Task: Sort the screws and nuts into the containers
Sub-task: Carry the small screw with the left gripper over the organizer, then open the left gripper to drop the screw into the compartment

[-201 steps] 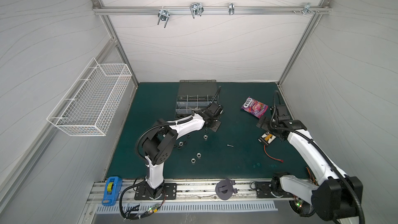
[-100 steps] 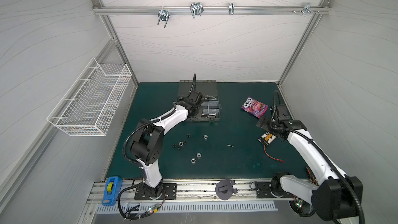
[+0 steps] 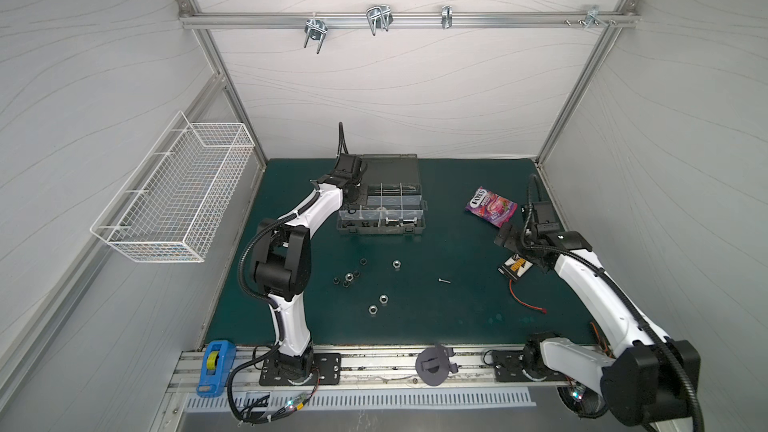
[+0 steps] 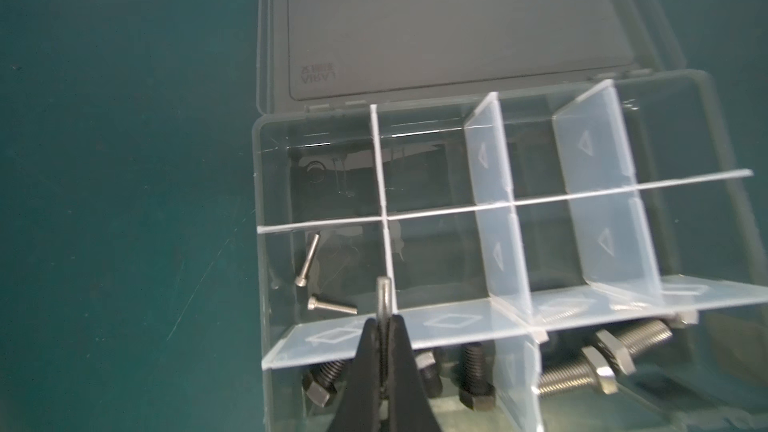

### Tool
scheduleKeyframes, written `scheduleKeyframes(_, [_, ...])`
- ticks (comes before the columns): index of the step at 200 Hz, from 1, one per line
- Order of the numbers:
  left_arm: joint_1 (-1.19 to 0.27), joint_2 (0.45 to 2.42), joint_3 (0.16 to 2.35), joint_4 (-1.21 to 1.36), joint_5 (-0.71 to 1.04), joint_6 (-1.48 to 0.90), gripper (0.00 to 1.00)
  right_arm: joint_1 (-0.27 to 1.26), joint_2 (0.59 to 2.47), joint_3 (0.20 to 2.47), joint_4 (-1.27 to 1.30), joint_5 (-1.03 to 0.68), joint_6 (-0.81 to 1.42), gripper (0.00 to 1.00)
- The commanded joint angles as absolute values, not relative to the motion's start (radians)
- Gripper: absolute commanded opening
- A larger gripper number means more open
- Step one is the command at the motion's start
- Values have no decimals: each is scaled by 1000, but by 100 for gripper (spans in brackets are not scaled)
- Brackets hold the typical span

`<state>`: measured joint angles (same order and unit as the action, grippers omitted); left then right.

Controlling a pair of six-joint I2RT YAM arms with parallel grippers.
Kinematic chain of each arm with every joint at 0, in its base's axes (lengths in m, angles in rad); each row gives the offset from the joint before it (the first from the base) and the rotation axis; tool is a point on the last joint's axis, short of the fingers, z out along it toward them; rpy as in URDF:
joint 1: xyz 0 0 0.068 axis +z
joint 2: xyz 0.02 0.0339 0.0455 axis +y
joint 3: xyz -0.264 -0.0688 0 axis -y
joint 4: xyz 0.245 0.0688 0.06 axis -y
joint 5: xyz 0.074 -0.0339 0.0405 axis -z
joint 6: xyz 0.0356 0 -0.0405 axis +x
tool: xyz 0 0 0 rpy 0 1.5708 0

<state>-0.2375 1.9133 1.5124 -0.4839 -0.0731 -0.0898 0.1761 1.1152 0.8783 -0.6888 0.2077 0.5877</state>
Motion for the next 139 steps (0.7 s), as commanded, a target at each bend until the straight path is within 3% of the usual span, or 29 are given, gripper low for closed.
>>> scheduleKeyframes(1, [-208, 1962, 1579, -511, -25, -80, 0, 169, 1103, 902, -709, 212, 598, 99])
scheduleKeyframes(111, [-160, 2082, 1647, -537, 16, -71, 0, 170, 1107, 905, -712, 212, 605, 99])
scheduleKeyframes(139, [-160, 2085, 1643, -538, 30, -80, 17, 170, 1108, 904, -712, 212, 605, 99])
